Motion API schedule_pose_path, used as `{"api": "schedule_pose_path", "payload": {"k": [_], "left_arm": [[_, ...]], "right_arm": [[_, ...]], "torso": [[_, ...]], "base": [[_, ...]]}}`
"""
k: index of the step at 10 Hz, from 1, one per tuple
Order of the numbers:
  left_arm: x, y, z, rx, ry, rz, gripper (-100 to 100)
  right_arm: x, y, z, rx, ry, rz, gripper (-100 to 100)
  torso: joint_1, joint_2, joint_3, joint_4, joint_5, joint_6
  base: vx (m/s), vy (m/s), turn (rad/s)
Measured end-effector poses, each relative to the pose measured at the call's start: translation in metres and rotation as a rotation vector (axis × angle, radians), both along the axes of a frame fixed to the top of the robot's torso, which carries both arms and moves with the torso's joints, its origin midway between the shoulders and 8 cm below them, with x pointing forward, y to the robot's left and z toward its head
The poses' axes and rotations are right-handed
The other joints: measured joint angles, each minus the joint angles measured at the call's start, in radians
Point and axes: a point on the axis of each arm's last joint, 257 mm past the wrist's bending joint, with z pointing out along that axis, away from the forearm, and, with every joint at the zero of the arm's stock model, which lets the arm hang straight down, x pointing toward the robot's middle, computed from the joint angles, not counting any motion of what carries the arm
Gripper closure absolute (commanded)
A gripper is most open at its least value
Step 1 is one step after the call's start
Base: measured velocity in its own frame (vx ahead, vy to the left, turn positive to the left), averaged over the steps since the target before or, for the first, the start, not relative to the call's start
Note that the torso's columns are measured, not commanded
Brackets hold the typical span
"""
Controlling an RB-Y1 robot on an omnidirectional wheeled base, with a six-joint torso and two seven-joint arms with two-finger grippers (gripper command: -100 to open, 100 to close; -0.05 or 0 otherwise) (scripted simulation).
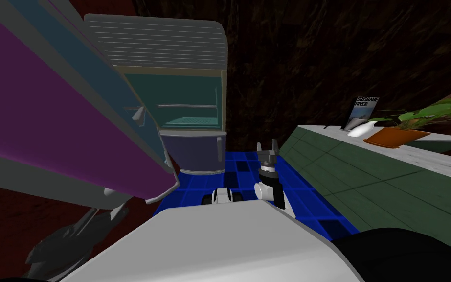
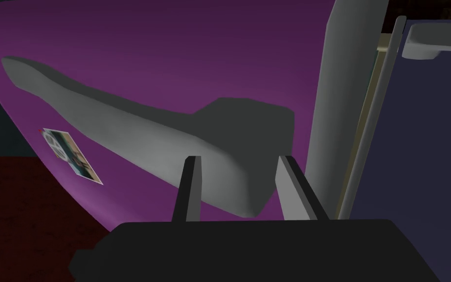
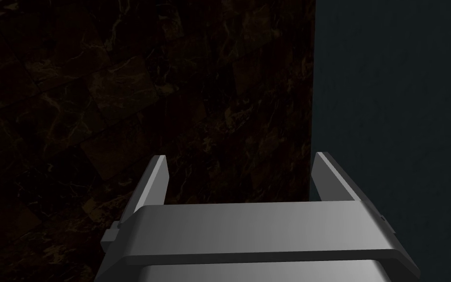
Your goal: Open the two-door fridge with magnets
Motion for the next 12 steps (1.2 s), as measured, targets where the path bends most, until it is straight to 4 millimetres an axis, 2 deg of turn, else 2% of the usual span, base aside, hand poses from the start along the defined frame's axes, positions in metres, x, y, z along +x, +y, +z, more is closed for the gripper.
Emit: {"api": "schedule_pose_path", "payload": {"k": [1,3,9,12], "left_arm": [[-0.002,-0.001,0.0,-0.001,-0.001,-0.005,100],[0.006,-0.008,-0.004,-0.007,0.009,-0.052,100],[0.033,-0.024,-0.003,-0.01,0.014,-0.202,100],[0.043,-0.03,0.0,-0.005,0.009,-0.257,100]], "right_arm": [[0.0,0.0,0.0,0.0,0.0,0.0,0],[0.0,0.0,0.0,0.0,0.0,0.0,0],[0.0,0.0,0.0,0.0,0.0,0.0,0],[0.0,0.0,0.0,0.0,0.0,0.0,0]], "torso": [[-0.007,-0.003,0.001,-0.002,0.002,0.0],[0.007,0.001,0.002,0.0,0.004,0.0],[0.003,-0.004,-0.002,0.0,0.001,0.001],[-0.007,-0.006,-0.002,-0.002,0.0,0.002]], "base": [[-0.145,0.201,-0.013],[-0.138,0.224,-0.031],[-0.169,0.275,-0.031],[-0.071,0.124,-0.01]]}}
